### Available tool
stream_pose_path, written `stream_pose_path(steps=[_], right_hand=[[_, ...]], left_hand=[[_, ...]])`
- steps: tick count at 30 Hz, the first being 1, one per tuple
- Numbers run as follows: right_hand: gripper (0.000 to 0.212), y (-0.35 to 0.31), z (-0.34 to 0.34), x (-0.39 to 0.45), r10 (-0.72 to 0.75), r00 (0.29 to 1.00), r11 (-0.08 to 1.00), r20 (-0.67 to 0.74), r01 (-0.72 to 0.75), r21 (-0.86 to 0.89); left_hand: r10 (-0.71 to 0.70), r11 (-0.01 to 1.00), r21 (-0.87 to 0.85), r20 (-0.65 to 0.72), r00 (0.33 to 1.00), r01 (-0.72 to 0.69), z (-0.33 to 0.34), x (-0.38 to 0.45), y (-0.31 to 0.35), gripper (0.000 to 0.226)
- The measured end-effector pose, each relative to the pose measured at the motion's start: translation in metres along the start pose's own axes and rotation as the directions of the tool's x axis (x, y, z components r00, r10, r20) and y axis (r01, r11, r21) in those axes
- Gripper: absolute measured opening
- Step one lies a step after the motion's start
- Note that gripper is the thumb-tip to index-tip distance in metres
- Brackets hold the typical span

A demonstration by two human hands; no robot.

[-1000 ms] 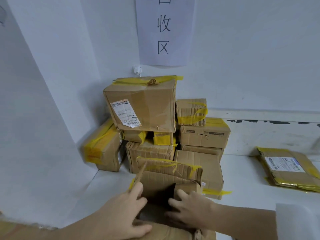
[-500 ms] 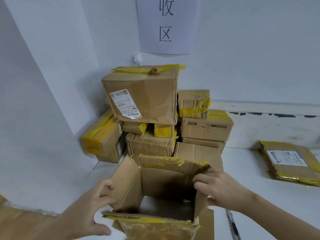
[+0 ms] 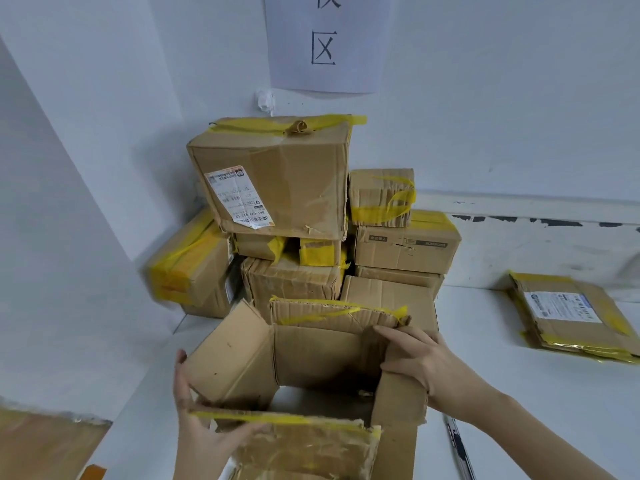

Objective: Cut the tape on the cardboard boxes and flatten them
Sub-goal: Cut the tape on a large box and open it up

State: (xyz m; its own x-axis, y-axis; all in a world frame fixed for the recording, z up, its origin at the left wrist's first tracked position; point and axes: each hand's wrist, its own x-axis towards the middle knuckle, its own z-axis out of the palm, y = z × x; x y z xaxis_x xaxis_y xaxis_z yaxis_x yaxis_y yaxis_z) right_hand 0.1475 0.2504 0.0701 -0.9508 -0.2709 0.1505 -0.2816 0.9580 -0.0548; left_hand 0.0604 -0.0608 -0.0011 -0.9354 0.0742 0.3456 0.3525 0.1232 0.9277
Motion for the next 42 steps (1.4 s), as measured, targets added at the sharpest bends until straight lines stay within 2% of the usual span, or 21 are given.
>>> stream_pose_path(steps=[2,5,9,11,12,14,16,17,18,19,20,23,26,28,29,31,33,35,38,40,42], right_hand=[[0.035,0.003,0.006,0.001,0.003,1.0,0.998,-0.005,-0.002,0.06],[0.032,0.013,0.016,0.001,0.018,0.999,0.989,-0.049,-0.011,0.148],[0.035,0.021,0.024,0.002,0.162,0.983,0.955,-0.082,-0.136,0.262],[0.038,0.025,0.033,0.004,0.26,0.947,0.914,-0.187,-0.179,0.363],[0.042,0.027,0.037,0.004,0.344,0.908,0.867,-0.24,-0.21,0.452],[0.058,0.028,0.047,0.007,0.545,0.804,0.68,-0.239,-0.256,0.687],[0.082,0.026,0.061,0.011,0.636,0.769,0.401,-0.072,-0.249,0.882],[0.095,0.025,0.069,0.013,0.611,0.791,0.29,0.036,-0.265,0.92],[0.097,0.023,0.077,0.015,0.546,0.83,0.261,0.116,-0.3,0.918],[0.089,0.02,0.084,0.019,0.482,0.858,0.25,0.175,-0.326,0.912],[0.081,0.016,0.09,0.023,0.463,0.856,0.227,0.229,-0.365,0.903],[0.072,0.006,0.099,0.04,0.559,0.76,0.046,0.333,-0.429,0.902],[0.056,-0.003,0.094,0.056,0.748,0.596,0.076,0.293,-0.515,0.854],[0.052,-0.004,0.084,0.062,0.818,0.537,0.117,0.208,-0.508,0.853],[0.052,-0.003,0.078,0.063,0.834,0.524,0.136,0.173,-0.499,0.856],[0.051,0.002,0.062,0.065,0.862,0.494,0.164,0.117,-0.49,0.856],[0.049,0.009,0.045,0.062,0.886,0.458,0.182,0.068,-0.479,0.859],[0.051,0.017,0.03,0.053,0.912,0.408,0.169,0.031,-0.444,0.88],[0.065,0.033,0.013,0.023,0.956,0.29,0.177,-0.038,-0.47,0.865],[0.076,0.046,0.005,-0.008,0.971,0.2,0.225,-0.135,-0.555,0.801],[0.083,0.06,-0.004,-0.045,0.962,0.134,0.265,-0.239,-0.67,0.693]], left_hand=[[-0.12,0.991,-0.059,-0.011,0.993,0.119,0.004,0.002,-0.003,0.152],[-0.2,0.979,-0.041,-0.001,0.98,0.2,0.004,0.011,-0.005,0.152],[-0.284,0.959,0.005,0.012,0.959,0.284,0.001,0.024,-0.003,0.147],[-0.296,0.955,0.025,-0.011,0.955,0.296,0.001,0.029,-0.004,0.144],[-0.306,0.951,0.026,-0.028,0.952,0.307,0.001,0.031,-0.006,0.143],[-0.343,0.939,0.018,-0.05,0.938,0.344,-0.001,0.035,-0.01,0.137],[-0.389,0.921,0.018,-0.044,0.92,0.39,-0.005,0.038,-0.012,0.123],[-0.397,0.917,0.021,-0.046,0.916,0.399,-0.007,0.04,-0.014,0.102],[-0.415,0.909,0.007,-0.052,0.908,0.416,-0.009,0.042,-0.015,0.072],[-0.438,0.899,-0.009,-0.051,0.897,0.438,-0.012,0.044,-0.014,0.046],[-0.448,0.894,-0.017,-0.051,0.892,0.448,-0.014,0.045,-0.014,0.03],[-0.425,0.905,-0.026,-0.084,0.901,0.424,-0.016,0.049,-0.012,0.022],[-0.396,0.918,-0.045,-0.13,0.909,0.393,-0.018,0.054,-0.008,0.027],[-0.373,0.928,-0.051,-0.124,0.92,0.369,-0.022,0.061,-0.005,0.035],[-0.377,0.926,-0.062,-0.083,0.922,0.373,-0.026,0.065,-0.002,0.04],[-0.415,0.901,-0.096,0.096,0.905,0.424,-0.031,0.071,0.002,0.042],[-0.478,0.863,-0.016,0.298,0.827,0.505,-0.029,0.072,0.007,0.041],[-0.531,0.837,0.081,0.358,0.768,0.542,-0.017,0.068,0.012,0.04],[-0.491,0.869,0.109,0.323,0.809,0.483,0.018,0.06,0.02,0.033],[-0.406,0.911,0.084,0.367,0.837,0.405,0.051,0.053,0.03,0.029],[-0.348,0.933,0.071,0.429,0.834,0.353,0.091,0.045,0.04,0.028]])
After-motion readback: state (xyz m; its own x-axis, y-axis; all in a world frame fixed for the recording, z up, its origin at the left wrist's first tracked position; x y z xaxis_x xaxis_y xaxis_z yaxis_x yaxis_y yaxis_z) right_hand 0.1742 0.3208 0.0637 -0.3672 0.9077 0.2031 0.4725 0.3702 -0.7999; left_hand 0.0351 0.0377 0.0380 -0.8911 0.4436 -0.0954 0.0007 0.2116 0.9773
